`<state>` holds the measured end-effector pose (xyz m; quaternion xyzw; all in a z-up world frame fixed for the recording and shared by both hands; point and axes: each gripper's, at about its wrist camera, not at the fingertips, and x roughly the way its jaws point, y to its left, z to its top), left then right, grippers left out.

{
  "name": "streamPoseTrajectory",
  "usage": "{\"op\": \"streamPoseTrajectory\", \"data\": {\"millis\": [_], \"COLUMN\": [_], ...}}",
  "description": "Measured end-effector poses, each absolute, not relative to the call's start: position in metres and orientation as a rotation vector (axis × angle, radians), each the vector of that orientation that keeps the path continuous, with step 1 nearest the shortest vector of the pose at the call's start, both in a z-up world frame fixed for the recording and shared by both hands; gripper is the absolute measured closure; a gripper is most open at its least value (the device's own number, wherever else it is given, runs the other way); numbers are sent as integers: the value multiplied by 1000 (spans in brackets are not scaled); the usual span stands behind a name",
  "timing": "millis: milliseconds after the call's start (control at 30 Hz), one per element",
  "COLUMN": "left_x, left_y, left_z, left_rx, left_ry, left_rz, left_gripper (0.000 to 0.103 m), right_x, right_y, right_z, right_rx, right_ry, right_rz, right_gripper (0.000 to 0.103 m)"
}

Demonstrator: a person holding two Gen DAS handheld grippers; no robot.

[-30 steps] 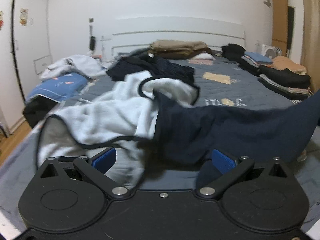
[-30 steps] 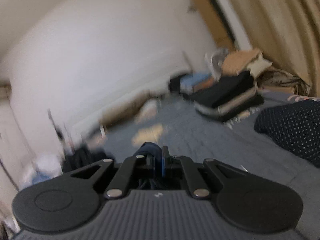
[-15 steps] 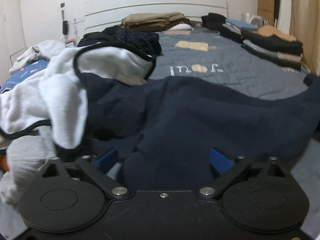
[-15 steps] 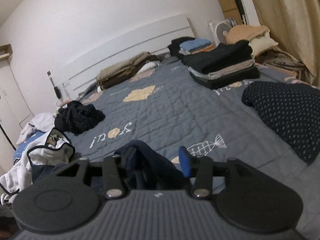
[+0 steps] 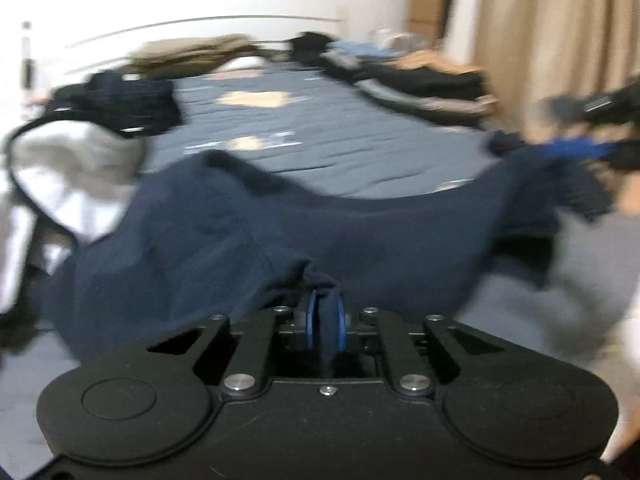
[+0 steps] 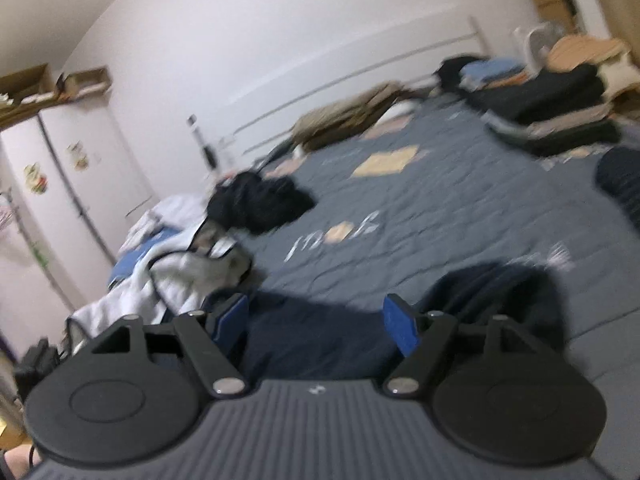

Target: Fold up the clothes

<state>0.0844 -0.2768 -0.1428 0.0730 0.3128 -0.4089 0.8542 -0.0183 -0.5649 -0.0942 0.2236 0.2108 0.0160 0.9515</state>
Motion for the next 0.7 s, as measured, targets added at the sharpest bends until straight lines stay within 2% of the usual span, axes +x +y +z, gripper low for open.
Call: {"op": "streamPoseTrajectory", "data": {"millis": [33,133,300,367,400,433,467,500,700], "left_x": [81,78,85,96,102,108,114,120,144], "left_y": [-277,-271,-247,-236,-230,-224,-219,-215,-191], "left_z": [-141,-137,-120,-114,-111,-108,-105,-102,-98], "left_rx": [130,71,76,52,41,29,13,-6,-69], "left_ry": [669,698,607,587,577,567,557,548,550], "left_rz": [-903,-963,-850,-800,-775,-750,-717,-679,-574], "left_gripper": [102,103,100,92,72,44,32,25,25], "right_x": [-14,-4,9,12,13,16,19,21,38], "right_y": [-559,-545,-534,-532,-532,-529,-527,-525,-502], "right_z": [-97,-104,-113,-116,-117,-118,-119,-119,-122], "right_rx": [449,442,444,452,455,454,453,453,486], "right_ry": [442,474,507,515,521,526,529,531,560], "right_rz": [48,74,80,84,87,91,97,104,212], "right_gripper": [29,29,29,29,29,29,29,29,28]}}
